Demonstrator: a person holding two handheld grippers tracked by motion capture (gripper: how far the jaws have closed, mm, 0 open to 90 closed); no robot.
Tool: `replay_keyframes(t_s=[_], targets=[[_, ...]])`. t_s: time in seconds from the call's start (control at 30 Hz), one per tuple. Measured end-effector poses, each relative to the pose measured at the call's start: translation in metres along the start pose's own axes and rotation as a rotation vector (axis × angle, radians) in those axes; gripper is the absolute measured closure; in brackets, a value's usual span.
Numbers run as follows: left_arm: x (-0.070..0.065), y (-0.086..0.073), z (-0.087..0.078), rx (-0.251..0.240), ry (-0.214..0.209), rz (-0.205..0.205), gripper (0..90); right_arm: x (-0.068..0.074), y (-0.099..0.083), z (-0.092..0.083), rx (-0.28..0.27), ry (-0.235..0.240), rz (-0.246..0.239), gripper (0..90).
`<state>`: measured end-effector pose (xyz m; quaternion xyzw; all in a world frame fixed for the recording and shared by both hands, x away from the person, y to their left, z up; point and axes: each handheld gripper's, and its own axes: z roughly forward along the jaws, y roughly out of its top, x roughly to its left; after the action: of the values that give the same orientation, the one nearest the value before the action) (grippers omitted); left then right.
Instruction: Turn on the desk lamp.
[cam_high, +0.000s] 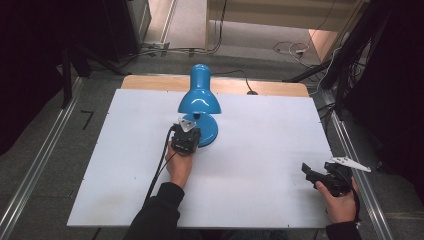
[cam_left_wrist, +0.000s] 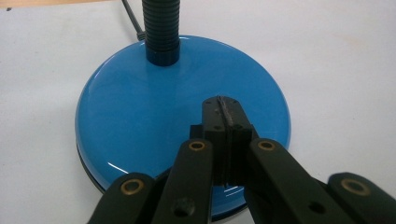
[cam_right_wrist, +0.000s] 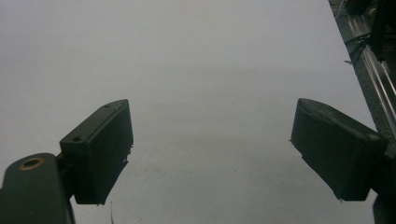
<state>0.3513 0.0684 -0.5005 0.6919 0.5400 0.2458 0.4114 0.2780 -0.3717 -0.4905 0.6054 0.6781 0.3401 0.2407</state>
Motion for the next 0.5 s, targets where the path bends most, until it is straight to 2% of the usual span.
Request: replay_keyframes(t_s=[0.07,0.13,0.2,0.3,0.5], targets=[[0.0003,-0.0008,0.0,0.011,-0.039,-0.021,90.0,0.0,0.0001,0.0,0.0,0.001,0.0,11.7],[-0.0012,-0.0009,-0.0007,0.013,-0.031,-0.006,90.0,0.0001,0.0001,0.0,0.0,0.0,-0.001,11.7],[0.001,-0.0005,-0.0004,0.014,-0.045,-0.036,90.0,0.0005,0.0001,0.0,0.001,-0.001,-0.001,11.7],[0.0025,-0.0006,0.0,0.008,-0.052,-0.045,90.0,0.0008,0.0,-0.0007,-0.004,0.001,-0.002,11.7],[0.0036,-0.0029,-0.0041,-0.006,-0.055,-0.027,90.0,-0.0015,-0.0001,0.0003,-0.002,0.001,0.003,11.7]])
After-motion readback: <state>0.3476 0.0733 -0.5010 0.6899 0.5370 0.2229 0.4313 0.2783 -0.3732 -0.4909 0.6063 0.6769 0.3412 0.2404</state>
